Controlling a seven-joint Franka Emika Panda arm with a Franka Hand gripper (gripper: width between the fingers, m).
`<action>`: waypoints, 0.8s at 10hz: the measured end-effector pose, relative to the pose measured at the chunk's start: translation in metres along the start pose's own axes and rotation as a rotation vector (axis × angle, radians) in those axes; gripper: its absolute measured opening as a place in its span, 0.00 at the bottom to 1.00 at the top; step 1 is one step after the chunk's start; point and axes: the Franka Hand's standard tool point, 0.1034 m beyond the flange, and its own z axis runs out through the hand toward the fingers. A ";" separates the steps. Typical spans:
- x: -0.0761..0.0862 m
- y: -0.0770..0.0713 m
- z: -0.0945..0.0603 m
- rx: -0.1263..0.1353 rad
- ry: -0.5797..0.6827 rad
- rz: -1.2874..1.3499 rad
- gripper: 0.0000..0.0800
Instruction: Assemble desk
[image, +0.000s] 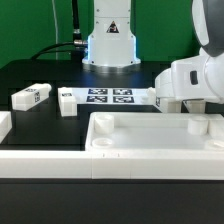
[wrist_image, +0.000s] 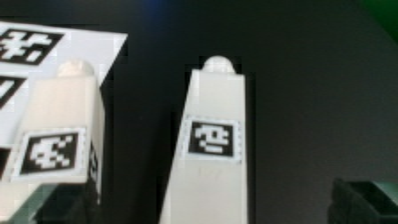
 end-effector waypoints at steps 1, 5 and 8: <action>0.003 -0.001 0.003 -0.004 0.003 -0.001 0.81; 0.014 -0.006 0.013 -0.011 0.019 -0.005 0.81; 0.022 -0.006 0.017 -0.008 0.031 -0.013 0.81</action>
Offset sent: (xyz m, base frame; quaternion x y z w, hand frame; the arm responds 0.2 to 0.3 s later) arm -0.0036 0.0028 -0.0121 -0.0173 0.0310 0.0015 0.9994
